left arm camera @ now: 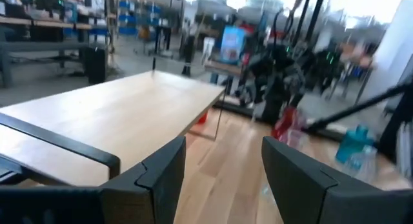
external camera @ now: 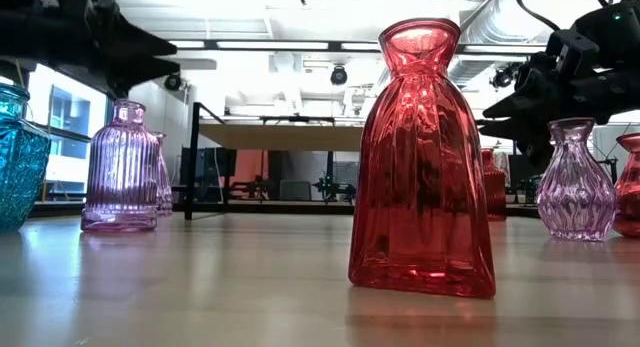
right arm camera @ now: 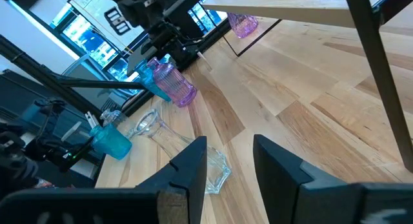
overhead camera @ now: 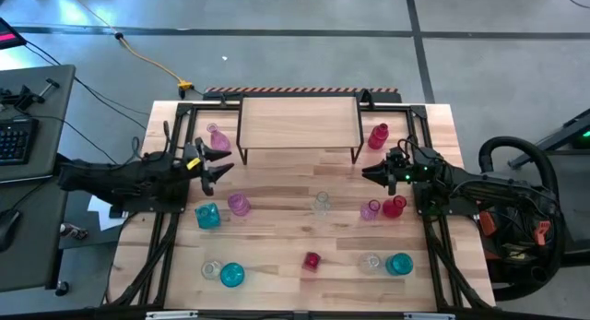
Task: Sort vases onto shelf
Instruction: Put the bottom left violet vase on the shelf
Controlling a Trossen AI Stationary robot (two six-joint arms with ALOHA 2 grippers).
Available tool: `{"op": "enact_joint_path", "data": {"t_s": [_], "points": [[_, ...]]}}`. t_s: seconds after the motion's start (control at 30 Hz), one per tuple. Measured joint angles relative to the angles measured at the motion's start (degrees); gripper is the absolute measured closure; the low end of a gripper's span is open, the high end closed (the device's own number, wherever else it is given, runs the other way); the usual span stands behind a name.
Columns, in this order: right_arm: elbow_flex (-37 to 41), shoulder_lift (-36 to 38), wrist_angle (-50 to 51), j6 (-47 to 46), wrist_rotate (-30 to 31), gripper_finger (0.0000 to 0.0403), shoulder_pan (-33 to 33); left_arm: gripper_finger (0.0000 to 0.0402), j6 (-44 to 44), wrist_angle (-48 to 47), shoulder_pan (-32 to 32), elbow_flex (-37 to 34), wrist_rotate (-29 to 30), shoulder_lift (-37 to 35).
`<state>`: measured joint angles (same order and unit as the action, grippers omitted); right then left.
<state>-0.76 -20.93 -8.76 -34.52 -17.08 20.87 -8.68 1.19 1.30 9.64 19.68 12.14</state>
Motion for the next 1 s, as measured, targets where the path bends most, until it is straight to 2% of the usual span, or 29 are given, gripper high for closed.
{"op": "enact_joint_path", "data": {"t_s": [0.13,0.27,0.53,0.77,1.0], "points": [[0.00,0.00,-0.01,0.00,0.00,0.0295,-0.01,0.0206,0.24,-13.55,0.00,9.55,0.31,3.42],[-0.02,0.01,0.01,0.00,0.00,0.0295,-0.01,0.0206,-2.83,-25.60,0.00,19.46,-0.29,9.71],[-0.02,0.02,0.00,0.00,0.01,0.0295,-0.01,0.0206,-14.91,-44.09,0.00,34.80,-10.58,25.52],[-0.01,0.02,-0.01,0.00,0.00,0.0295,-0.01,0.0206,-26.27,-53.23,0.73,41.62,-21.64,37.48],[0.00,0.01,0.00,0.00,0.00,0.0295,-0.01,0.0206,-30.52,-54.05,4.66,43.11,-22.81,43.48]]}}
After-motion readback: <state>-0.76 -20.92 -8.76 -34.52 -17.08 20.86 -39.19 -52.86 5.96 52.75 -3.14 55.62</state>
